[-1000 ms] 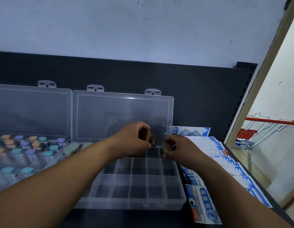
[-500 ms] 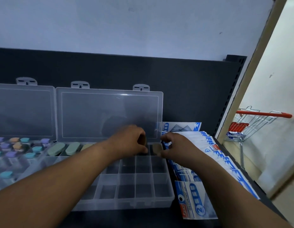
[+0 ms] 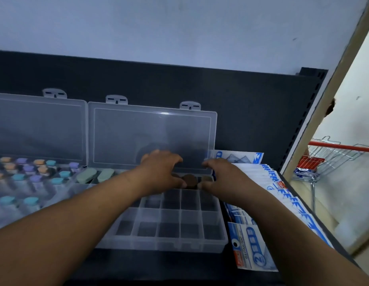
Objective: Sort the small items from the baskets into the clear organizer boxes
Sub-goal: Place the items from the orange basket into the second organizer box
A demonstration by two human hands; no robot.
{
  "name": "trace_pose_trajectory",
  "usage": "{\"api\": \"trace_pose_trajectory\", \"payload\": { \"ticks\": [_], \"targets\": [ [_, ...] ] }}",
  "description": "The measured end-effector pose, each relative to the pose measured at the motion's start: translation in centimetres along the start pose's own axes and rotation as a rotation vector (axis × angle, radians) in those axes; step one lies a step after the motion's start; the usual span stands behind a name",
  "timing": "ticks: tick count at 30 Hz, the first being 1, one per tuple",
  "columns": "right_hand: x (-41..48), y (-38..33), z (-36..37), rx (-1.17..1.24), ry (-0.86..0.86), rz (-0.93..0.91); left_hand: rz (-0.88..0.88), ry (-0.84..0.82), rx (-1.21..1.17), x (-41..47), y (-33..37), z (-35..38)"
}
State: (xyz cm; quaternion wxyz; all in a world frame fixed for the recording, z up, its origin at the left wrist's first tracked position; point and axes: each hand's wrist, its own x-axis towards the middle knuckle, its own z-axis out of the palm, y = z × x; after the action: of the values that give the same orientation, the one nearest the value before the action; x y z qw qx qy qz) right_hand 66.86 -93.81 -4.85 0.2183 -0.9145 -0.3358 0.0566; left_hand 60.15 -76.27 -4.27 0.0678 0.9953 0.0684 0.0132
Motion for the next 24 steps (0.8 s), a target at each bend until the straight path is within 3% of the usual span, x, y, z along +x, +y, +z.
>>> {"api": "trace_pose_trajectory", "payload": {
  "ticks": [9,24],
  "targets": [
    [0.0,-10.3,1.2,-0.352,0.042,-0.216,-0.044,0.25,0.033,-8.7,-6.6,-4.7],
    [-3.8,-40.6,13.9,-0.342,0.008,-0.593,-0.489,0.34,0.25,-38.1,-29.3,-8.9]
  ]
}}
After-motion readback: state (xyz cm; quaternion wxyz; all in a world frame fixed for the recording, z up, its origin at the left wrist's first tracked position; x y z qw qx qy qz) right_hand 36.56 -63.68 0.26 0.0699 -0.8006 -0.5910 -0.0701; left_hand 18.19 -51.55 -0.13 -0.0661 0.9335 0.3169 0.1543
